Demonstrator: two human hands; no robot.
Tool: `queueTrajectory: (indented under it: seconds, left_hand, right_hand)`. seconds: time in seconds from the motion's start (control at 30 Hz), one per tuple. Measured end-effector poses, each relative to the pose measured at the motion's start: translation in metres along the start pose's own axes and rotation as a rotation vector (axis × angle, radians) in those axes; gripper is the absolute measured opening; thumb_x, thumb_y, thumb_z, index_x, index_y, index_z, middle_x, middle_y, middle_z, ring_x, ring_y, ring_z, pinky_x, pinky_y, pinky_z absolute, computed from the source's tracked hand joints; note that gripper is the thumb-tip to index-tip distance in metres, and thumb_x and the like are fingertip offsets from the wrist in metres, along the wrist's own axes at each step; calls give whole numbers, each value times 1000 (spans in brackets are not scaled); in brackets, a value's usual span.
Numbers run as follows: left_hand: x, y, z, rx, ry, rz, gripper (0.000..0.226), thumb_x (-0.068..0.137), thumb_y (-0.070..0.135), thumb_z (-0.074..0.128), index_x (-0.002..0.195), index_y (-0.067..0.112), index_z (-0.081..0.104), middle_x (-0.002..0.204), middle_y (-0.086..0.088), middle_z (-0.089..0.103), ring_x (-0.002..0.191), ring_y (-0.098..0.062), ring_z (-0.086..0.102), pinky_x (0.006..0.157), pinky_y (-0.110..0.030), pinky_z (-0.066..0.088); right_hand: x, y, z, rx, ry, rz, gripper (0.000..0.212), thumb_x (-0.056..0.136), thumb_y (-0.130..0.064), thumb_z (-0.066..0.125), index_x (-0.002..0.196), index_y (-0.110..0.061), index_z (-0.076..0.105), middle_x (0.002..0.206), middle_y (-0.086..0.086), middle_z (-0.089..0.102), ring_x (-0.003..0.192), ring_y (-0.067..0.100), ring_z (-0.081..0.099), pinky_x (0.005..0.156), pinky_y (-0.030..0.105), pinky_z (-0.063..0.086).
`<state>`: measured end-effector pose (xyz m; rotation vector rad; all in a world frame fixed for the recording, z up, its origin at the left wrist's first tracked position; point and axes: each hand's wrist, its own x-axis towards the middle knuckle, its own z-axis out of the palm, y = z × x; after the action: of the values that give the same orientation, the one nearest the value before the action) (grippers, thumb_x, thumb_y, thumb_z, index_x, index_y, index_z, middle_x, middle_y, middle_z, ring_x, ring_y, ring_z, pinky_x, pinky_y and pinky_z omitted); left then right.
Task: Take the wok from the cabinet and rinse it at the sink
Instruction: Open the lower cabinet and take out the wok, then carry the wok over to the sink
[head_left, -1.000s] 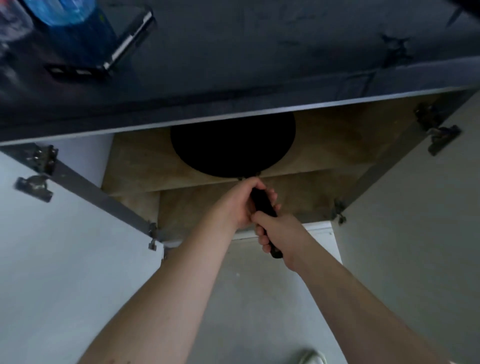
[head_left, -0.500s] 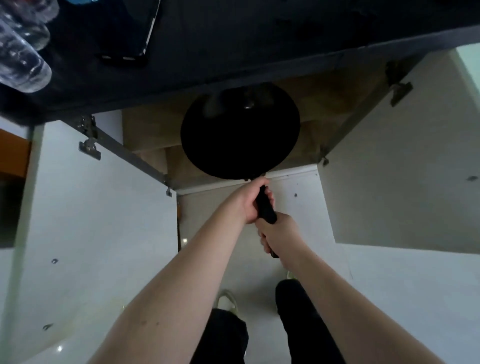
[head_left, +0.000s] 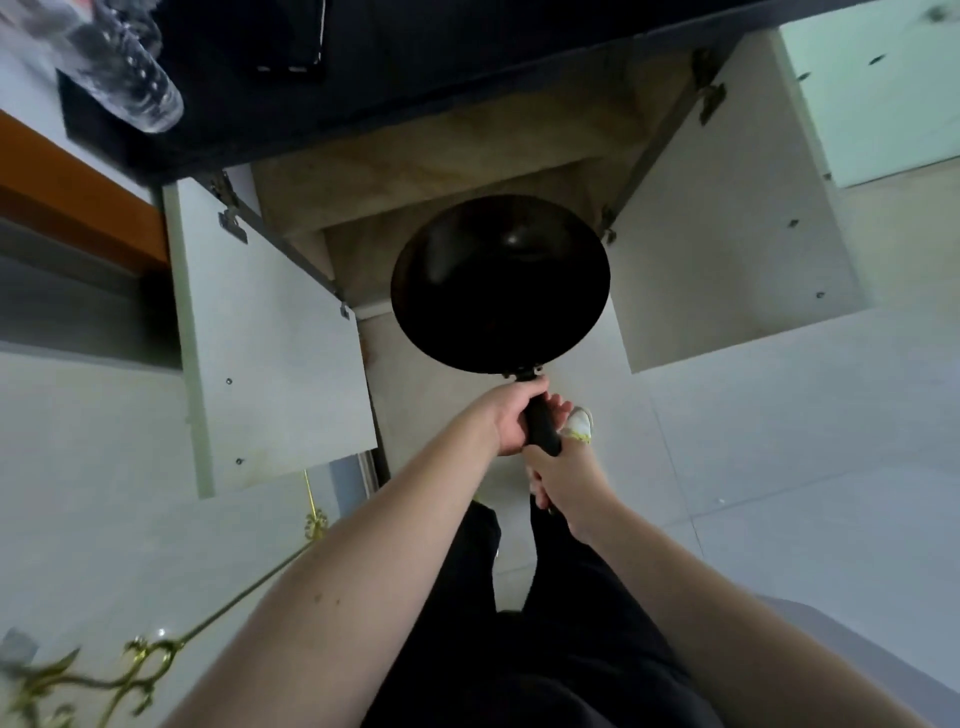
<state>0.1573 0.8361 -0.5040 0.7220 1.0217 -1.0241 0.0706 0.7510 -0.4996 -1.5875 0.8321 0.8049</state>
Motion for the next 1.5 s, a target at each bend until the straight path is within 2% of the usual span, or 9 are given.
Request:
queueTrajectory:
  seconds: [0.1,0.23,0.43,0.57,0.77,0.9,1.07,1.27,1.5]
  left_hand:
    - [-31,-23,6,8,1,-18,24,100,18,51,80,5,49,79,-11,55,73,-22,57,68,-28,49]
    - [-65,-48,21,36,-14,-18,32,99,19,53,69,7,48,60,-6,51,63,-18,53,62,-29,47]
    - [-109,-62,59,119,-42,48,35,96,21,59,66,6,48,57,-6,56,56,-19,59,53,-28,51]
    - [-135,-56,96,196,-98,98,33,97,20,57,69,7,47,51,-6,58,42,-17,60,59,-27,50]
    - [-158,-52,160,275,-231,166,28,99,22,53,74,9,47,64,-7,53,52,-17,52,60,-27,45]
    - [-169,-51,203,295,-298,196,25,99,21,52,79,7,49,74,-8,59,60,-19,65,53,-24,50]
    - [-184,-46,249,364,-362,230,29,100,21,50,78,4,55,67,-11,67,66,-22,68,75,-33,54]
    - [-193,-40,301,478,-344,271,33,97,16,46,65,13,41,53,1,40,46,-11,36,42,-20,38]
    - [-183,-11,343,556,-342,271,32,92,11,44,62,16,36,52,3,35,37,-9,31,37,-19,32]
  right_hand:
    - [-39,10,-10,38,-13,-6,9,80,-19,57,79,-10,59,52,-2,53,39,13,45,41,26,40]
    - [-89,13,-24,67,4,-24,12,82,-20,58,80,-8,60,55,0,55,40,12,46,41,23,41]
    - [-148,-11,-44,163,38,-122,14,82,-20,56,73,-10,57,52,-1,53,41,13,45,42,24,40]
    - [-174,-36,-66,334,25,-182,11,88,-15,55,81,-7,56,52,-3,52,40,10,43,40,21,38]
    - [-202,-65,-112,252,139,-313,14,86,-20,55,76,-10,56,53,-3,54,40,11,45,41,22,40]
    - [-212,-79,-146,234,202,-380,13,85,-18,53,74,-12,53,49,-4,52,38,12,45,38,21,37]
    - [-216,-99,-176,266,255,-447,8,81,-14,51,74,-13,52,45,-4,51,36,13,44,36,20,33]
    - [-214,-122,-204,287,327,-515,7,80,-12,51,74,-16,54,44,-3,53,35,13,47,35,20,35]
    - [-197,-160,-219,368,385,-480,5,75,-11,48,76,-10,53,43,-2,51,33,13,45,35,21,32]
